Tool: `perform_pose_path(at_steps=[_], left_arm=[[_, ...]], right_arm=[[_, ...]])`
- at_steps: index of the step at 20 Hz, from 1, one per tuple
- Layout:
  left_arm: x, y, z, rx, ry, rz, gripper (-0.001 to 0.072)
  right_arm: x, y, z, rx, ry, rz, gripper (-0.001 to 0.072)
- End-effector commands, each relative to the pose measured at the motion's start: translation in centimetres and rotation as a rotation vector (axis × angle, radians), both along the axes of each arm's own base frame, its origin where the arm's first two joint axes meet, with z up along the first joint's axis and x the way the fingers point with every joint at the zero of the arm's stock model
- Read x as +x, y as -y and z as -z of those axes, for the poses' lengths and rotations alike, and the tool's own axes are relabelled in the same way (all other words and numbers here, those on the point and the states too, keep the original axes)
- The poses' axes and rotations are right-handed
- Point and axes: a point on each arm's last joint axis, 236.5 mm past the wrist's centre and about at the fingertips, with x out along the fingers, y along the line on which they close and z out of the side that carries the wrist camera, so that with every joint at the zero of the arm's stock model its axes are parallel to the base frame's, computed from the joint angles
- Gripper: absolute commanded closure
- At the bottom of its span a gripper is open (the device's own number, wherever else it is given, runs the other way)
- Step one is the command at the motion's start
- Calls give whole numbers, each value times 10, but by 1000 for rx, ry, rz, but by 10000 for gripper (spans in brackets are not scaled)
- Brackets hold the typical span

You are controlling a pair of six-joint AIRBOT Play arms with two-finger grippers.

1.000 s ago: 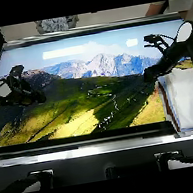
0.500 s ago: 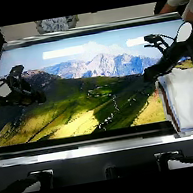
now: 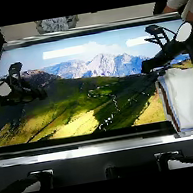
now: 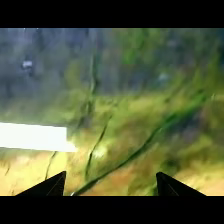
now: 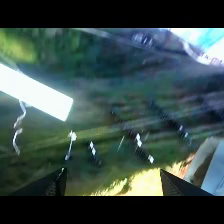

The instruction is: Fold the shirts.

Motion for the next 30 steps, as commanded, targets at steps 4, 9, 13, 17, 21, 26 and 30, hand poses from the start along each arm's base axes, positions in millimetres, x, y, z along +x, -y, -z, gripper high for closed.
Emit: perform_pose_path(at_steps=[4, 9, 13, 17, 21, 26, 30], left_arm=[[67, -78, -39, -408, 232, -511, -13], [27, -256, 1, -584, 253, -968, -13], [18, -310, 41, -610, 262, -1082, -13], [61, -294, 90, -733, 258, -1072, -13], [87, -278, 130, -730, 245, -1068, -13], [112, -259, 98, -750, 331, -917, 679], [119, -218, -42, -689, 526, -556, 680]], right_arm=[[5, -6, 13, 11, -16, -46, 8], [-5, -25, 22, 67, -65, -157, 17], [-1, -37, 18, 112, -35, -181, 19], [2, -37, 17, 111, -24, -177, 23], [-3, -40, 17, 128, -46, -181, 25], [-17, -44, 19, 144, -101, -198, 26], [-19, -34, 4, 91, -61, -191, 27]])
